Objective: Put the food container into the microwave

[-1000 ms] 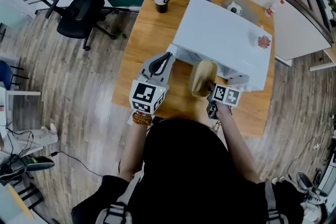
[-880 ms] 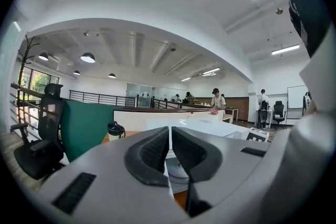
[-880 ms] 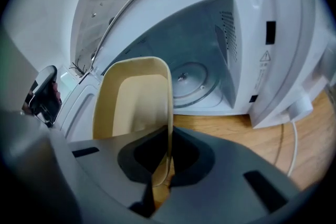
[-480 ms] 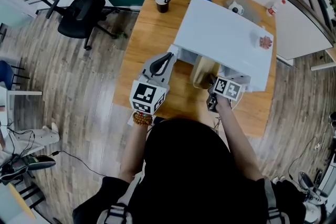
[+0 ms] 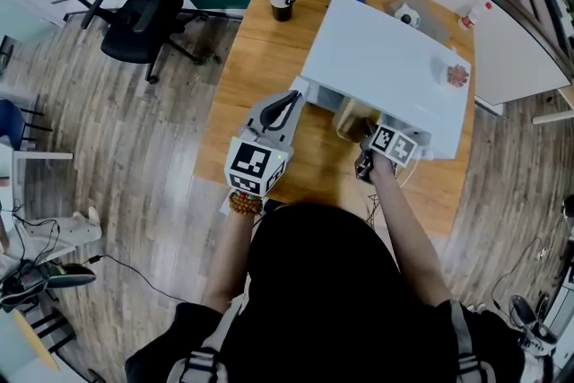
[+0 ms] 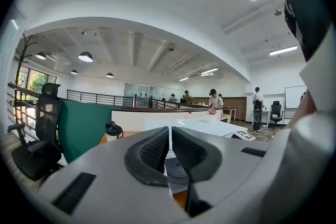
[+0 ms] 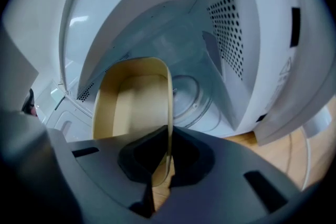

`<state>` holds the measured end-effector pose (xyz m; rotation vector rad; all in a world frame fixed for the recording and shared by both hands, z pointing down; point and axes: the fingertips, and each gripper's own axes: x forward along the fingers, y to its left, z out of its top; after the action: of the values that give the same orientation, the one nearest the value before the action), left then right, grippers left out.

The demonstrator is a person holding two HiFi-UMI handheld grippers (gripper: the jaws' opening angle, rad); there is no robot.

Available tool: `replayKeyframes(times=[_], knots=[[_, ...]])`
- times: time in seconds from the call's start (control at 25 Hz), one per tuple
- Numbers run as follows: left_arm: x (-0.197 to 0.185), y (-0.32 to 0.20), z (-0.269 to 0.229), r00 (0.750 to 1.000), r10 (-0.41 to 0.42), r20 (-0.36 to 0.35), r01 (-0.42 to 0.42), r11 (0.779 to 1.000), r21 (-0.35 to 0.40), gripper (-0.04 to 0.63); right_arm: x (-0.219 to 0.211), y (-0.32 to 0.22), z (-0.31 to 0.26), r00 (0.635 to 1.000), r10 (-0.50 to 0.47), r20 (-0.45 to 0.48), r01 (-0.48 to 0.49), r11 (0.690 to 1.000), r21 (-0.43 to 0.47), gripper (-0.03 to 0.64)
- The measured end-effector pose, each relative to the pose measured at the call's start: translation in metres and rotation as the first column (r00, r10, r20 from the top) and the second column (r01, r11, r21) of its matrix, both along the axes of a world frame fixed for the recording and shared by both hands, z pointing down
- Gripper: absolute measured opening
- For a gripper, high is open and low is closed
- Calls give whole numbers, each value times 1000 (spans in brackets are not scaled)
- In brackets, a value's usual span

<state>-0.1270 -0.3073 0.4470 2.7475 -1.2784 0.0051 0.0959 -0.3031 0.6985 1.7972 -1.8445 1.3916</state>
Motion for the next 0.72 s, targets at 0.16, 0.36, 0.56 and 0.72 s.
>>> replayKeyframes(times=[0.16, 0.36, 0.56, 0.72], knots=[[0, -1, -2, 1000, 2, 0, -2, 1000, -1, 35, 0, -7, 1, 999, 26, 21, -26, 1000, -10, 14], [1, -1, -1, 1000, 4, 0, -4, 1000, -3, 35, 2, -15, 7, 995, 73, 69, -71, 997, -24, 14], [6, 2, -1, 999, 38, 0, -38, 999, -1, 35, 10, -20, 13, 988, 129, 85, -126, 991, -42, 14], [5, 2, 0, 999, 42, 0, -42, 999, -7, 35, 9, -26, 13, 984, 148, 95, -147, 989, -21, 14]])
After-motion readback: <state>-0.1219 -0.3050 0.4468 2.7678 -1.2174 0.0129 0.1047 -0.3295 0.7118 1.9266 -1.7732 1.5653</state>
